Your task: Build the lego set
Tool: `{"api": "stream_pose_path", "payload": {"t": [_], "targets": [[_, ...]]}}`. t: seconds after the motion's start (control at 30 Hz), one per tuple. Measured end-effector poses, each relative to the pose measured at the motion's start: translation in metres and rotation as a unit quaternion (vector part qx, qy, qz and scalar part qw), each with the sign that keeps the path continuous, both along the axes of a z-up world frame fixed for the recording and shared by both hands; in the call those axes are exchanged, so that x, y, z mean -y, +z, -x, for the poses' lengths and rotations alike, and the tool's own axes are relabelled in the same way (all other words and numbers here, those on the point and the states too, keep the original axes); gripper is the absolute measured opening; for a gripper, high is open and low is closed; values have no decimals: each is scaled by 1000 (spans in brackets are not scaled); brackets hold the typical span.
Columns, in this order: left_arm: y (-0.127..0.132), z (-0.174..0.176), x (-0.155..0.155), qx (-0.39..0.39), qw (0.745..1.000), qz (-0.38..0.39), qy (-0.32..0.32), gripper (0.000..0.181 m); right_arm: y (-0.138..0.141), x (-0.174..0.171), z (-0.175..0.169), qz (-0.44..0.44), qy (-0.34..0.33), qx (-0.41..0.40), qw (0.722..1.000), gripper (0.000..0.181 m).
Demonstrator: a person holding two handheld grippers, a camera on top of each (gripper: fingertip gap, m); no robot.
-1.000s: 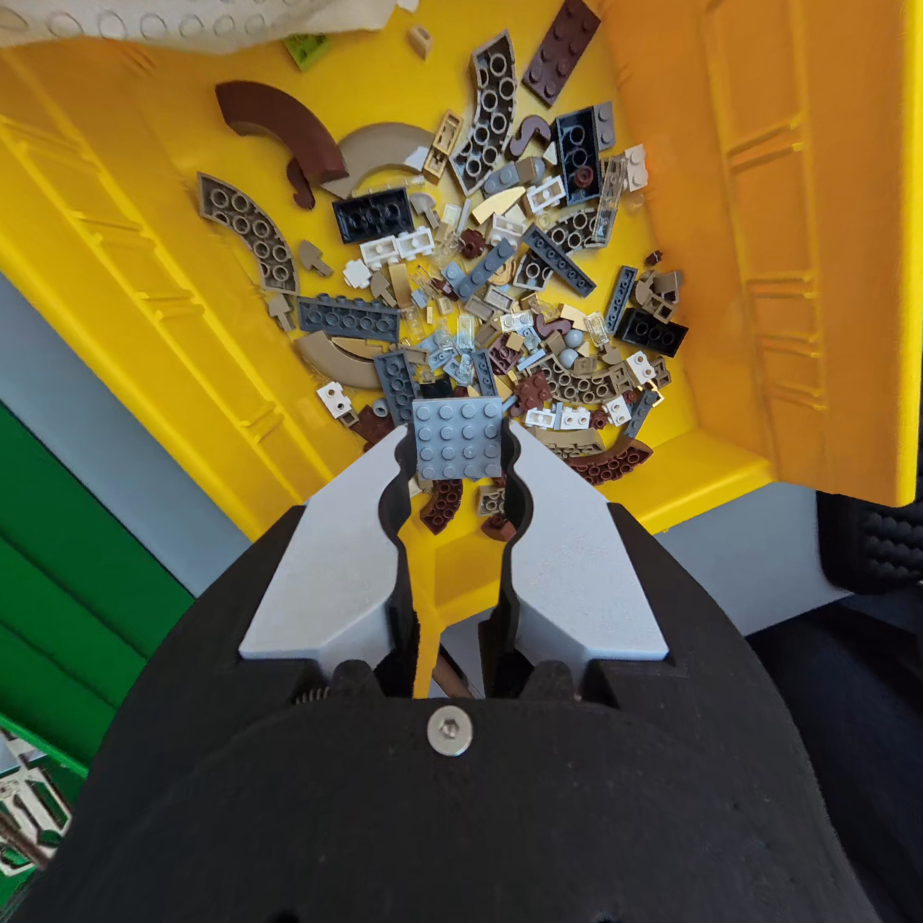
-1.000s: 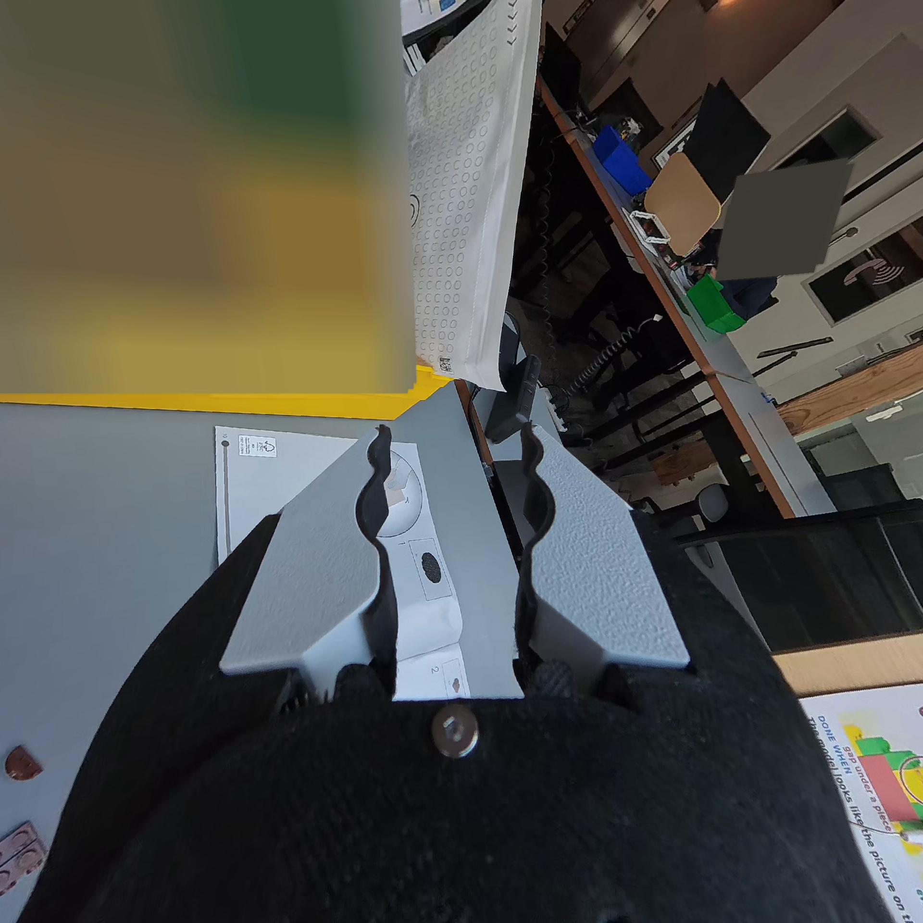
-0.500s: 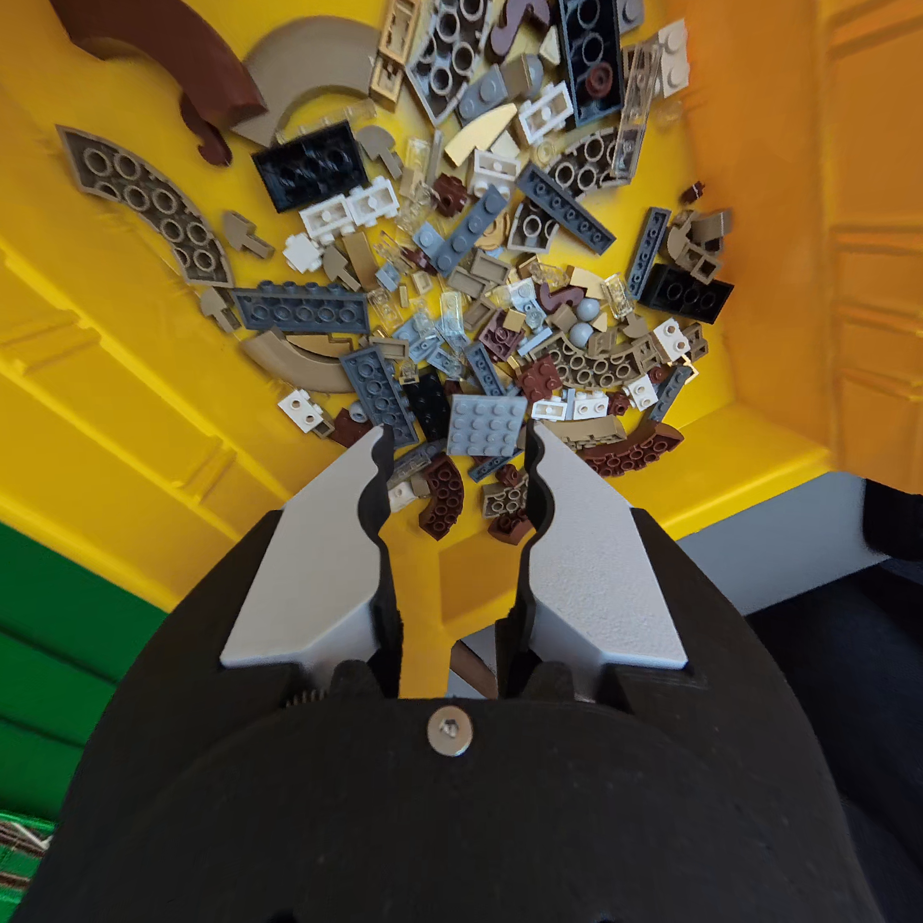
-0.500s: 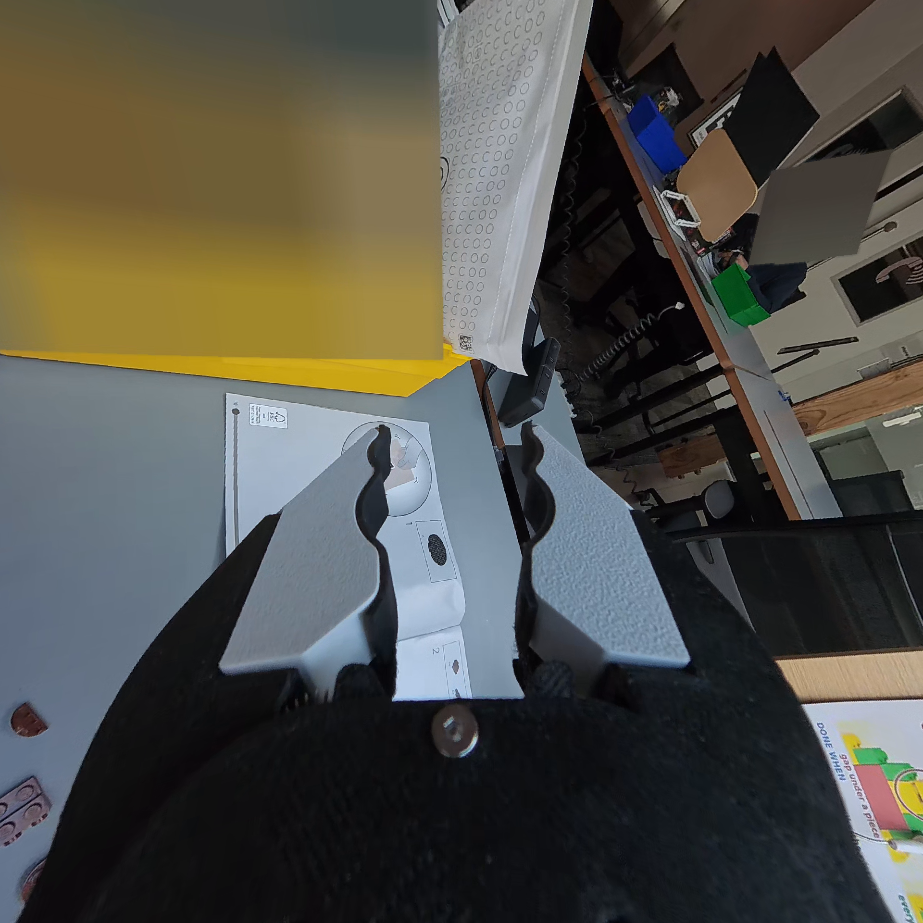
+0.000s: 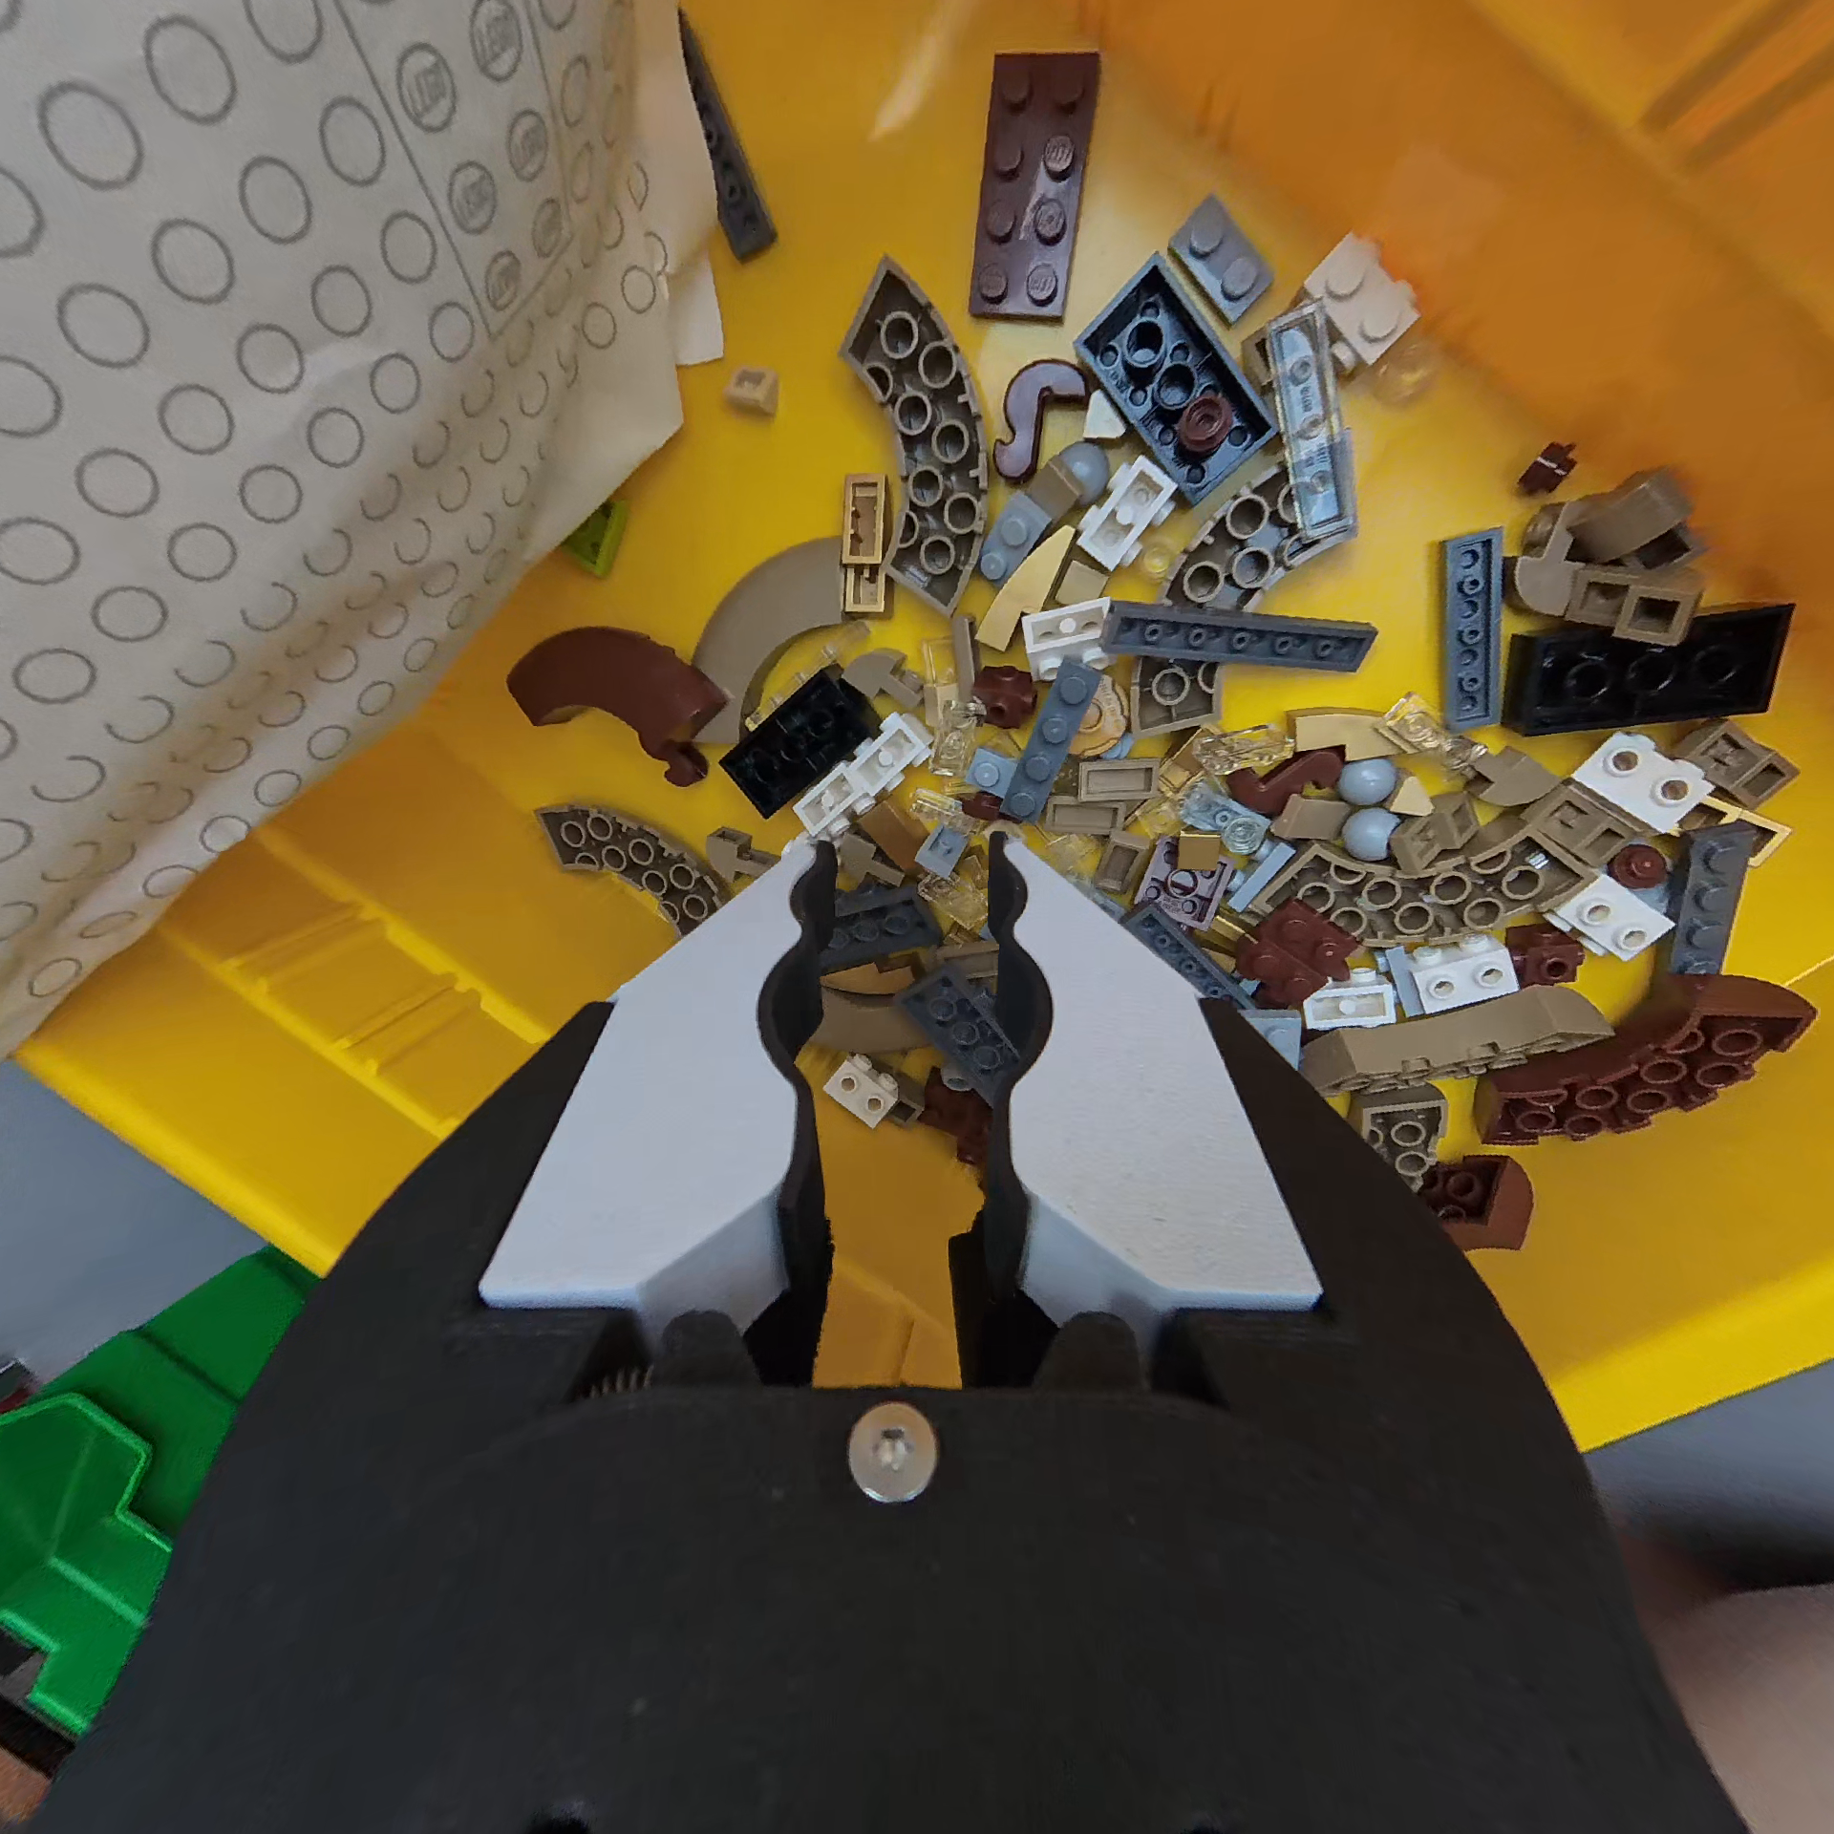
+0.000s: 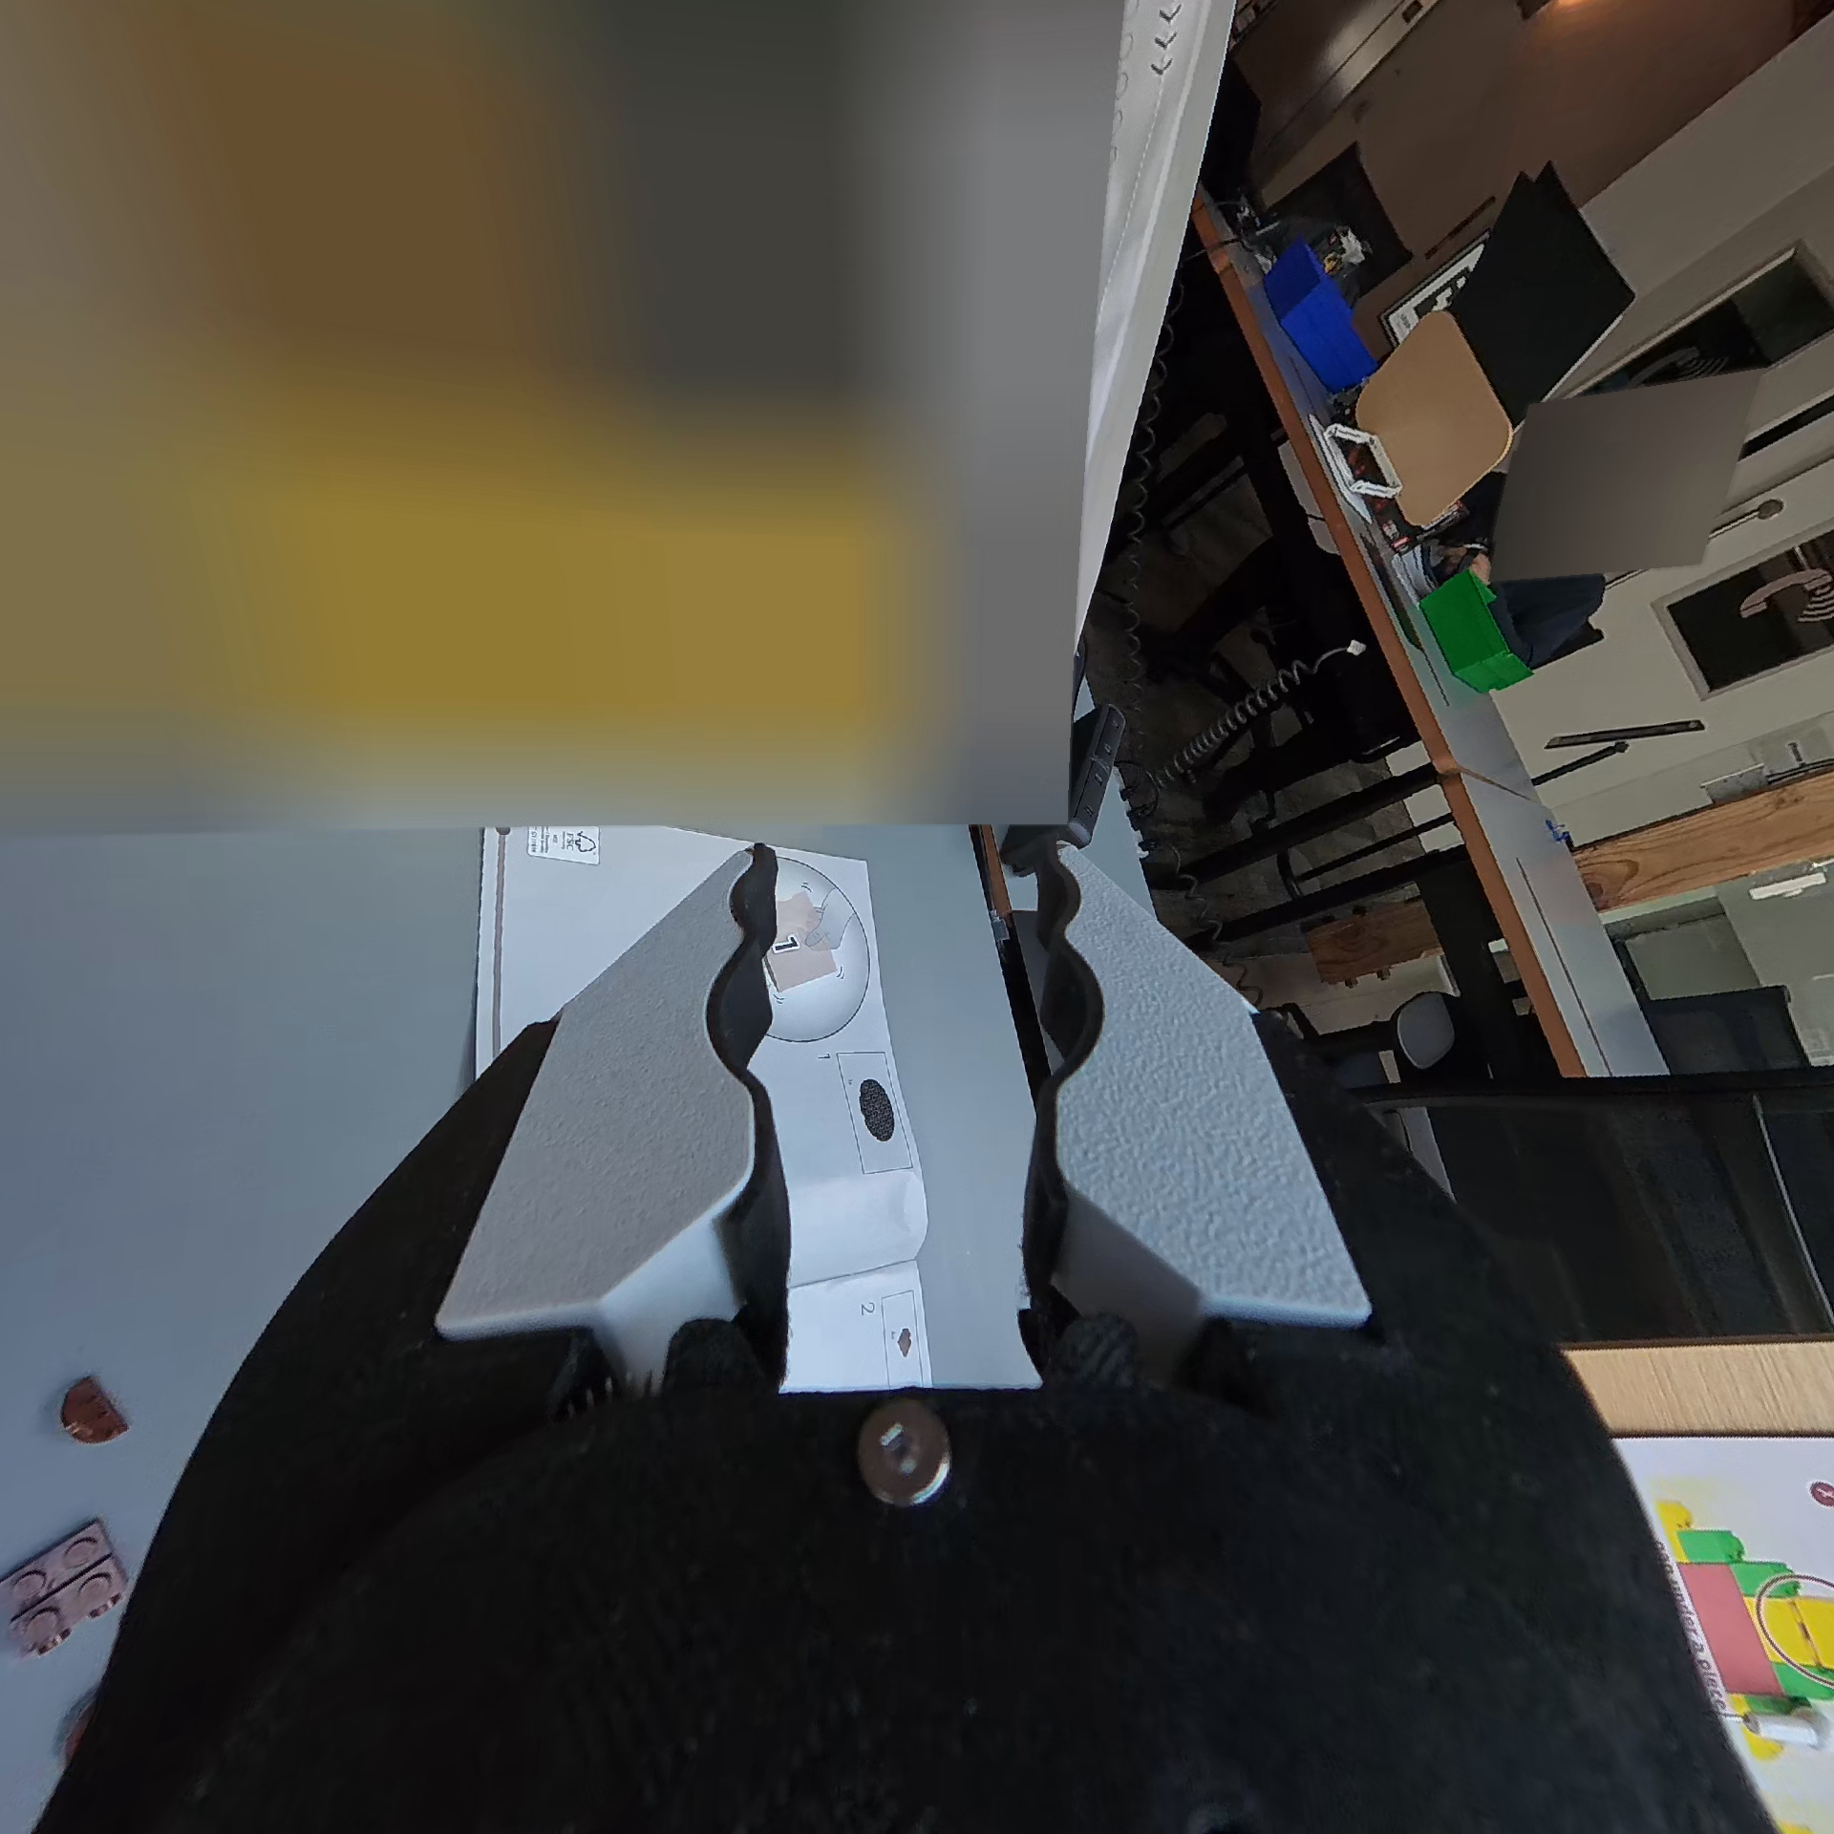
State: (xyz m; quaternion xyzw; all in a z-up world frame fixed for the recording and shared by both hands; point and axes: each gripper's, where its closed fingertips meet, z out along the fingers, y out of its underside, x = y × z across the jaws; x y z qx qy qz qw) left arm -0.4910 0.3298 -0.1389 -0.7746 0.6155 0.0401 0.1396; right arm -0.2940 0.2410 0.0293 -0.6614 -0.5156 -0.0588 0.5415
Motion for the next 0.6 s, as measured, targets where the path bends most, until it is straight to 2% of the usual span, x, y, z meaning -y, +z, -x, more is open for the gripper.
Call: {"api": "stream_pose_path", "payload": {"t": [0.2, 0.4, 0.6], "targets": [[-9, -3, 1, 5, 1000, 15, -11, 31, -1, 0, 0, 2, 2, 1, 1000, 53], [-13, -11, 10, 10, 999, 29, -39, 25, -2, 0, -1, 4, 2, 4, 1000, 52], [-14, -11, 11, 10, 999, 38, -37, 14, -4, 1, 0, 7, 5, 10, 1000, 52]]}}
